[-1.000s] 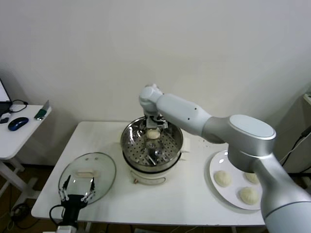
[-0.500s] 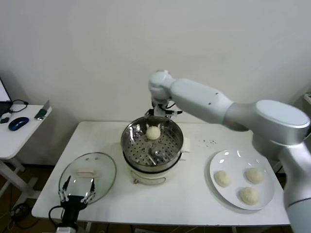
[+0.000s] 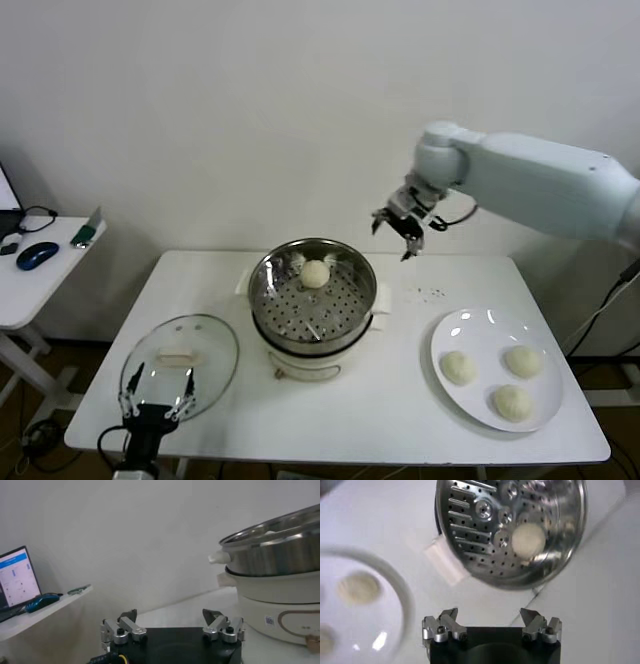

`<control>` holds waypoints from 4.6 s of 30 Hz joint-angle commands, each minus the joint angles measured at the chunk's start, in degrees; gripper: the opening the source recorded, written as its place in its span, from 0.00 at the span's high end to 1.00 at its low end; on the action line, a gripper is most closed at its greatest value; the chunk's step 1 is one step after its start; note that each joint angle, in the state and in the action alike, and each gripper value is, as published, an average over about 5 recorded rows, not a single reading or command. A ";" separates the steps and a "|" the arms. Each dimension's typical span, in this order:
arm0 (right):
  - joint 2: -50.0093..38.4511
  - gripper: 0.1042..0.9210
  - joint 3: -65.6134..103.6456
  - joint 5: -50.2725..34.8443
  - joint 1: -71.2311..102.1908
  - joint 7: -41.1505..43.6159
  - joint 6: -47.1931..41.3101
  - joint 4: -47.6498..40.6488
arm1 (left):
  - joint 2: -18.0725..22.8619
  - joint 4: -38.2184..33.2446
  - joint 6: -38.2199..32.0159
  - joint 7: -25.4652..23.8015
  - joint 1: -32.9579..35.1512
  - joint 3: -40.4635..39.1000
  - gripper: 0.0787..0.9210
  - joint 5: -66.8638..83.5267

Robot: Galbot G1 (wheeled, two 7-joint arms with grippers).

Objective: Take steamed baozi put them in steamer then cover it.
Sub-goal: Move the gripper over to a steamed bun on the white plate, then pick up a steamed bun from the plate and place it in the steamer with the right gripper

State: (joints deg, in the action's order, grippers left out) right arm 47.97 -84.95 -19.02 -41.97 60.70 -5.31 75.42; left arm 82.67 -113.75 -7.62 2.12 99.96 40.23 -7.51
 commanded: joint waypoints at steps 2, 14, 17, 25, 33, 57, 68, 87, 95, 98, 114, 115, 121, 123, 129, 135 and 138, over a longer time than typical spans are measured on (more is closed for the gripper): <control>-16.05 0.12 -2.02 -5.18 8.78 -1.40 -13.36 6.84 | 0.10 -0.32 0.26 -0.07 0.33 -0.05 0.12 0.19; -14.99 0.12 10.73 6.07 27.44 -1.82 -13.14 2.50 | 0.14 0.08 0.25 0.39 1.27 0.05 0.12 -0.88; -14.43 0.12 11.42 6.64 29.01 -2.08 -13.11 2.07 | 0.18 0.12 0.02 0.36 1.43 0.12 0.12 -0.98; -13.62 0.12 12.20 6.79 31.01 -3.17 -13.10 1.03 | -0.05 0.60 -0.33 0.62 1.81 0.41 0.12 -0.77; -11.64 0.12 13.42 6.85 32.76 -3.61 -13.17 -0.75 | 0.11 1.35 -0.43 0.67 1.57 -0.11 0.12 -0.97; -9.50 0.23 11.61 4.72 29.00 -3.76 -12.88 -1.81 | 0.22 1.31 -1.40 1.61 2.23 -0.10 0.12 -0.93; -6.86 0.24 -6.94 -13.23 -2.85 -2.92 -11.01 -3.62 | 0.19 0.21 -1.34 1.67 2.96 -0.22 0.12 -0.76; 20.65 0.24 -6.26 -37.95 -10.05 -10.00 -17.54 -6.56 | -0.31 -2.23 -3.07 1.89 5.47 -1.57 0.12 -0.22; 30.43 0.24 -5.17 -38.79 -4.12 -13.46 -19.69 -9.24 | -0.42 -2.92 -3.15 1.84 5.49 -1.78 0.12 -0.48; 32.85 0.24 -5.93 -38.73 -2.61 -13.76 -19.89 -10.70 | -0.38 -2.78 -3.58 1.81 5.51 -1.72 0.12 -0.50; 39.92 0.24 -7.29 -33.89 8.06 -14.68 -19.68 -17.45 | -1.07 -2.38 -3.53 1.40 3.71 0.52 0.12 0.78; 40.24 0.24 -7.23 -33.68 8.44 -14.62 -19.63 -18.00 | -1.07 -2.31 -3.56 1.40 3.72 0.46 0.12 0.78; 41.11 0.24 -7.22 -32.41 9.52 -13.92 -19.17 -20.27 | -1.09 -1.54 -3.77 1.46 3.69 0.31 0.12 0.89; 41.07 0.24 -7.29 -31.96 9.66 -13.80 -19.10 -20.53 | -1.23 -1.33 -3.80 1.48 3.61 0.38 0.12 1.05; 40.28 0.19 -6.99 -31.73 9.15 -13.63 -19.76 -20.27 | -1.43 -1.13 -3.67 1.48 3.23 0.43 0.12 1.32; 36.64 0.12 -6.26 -31.67 5.89 -12.48 -19.73 -16.68 | -1.49 -0.96 -3.50 1.49 2.92 0.29 0.12 1.17; 32.67 0.12 -6.45 -30.79 2.13 -10.48 -18.71 -13.00 | -1.43 -0.97 -3.38 1.48 2.86 0.14 0.12 1.04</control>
State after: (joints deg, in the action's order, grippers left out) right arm 85.36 -91.54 -50.85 -35.60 48.11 -24.72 58.10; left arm 81.22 -114.78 -11.07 3.63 102.90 40.34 -6.44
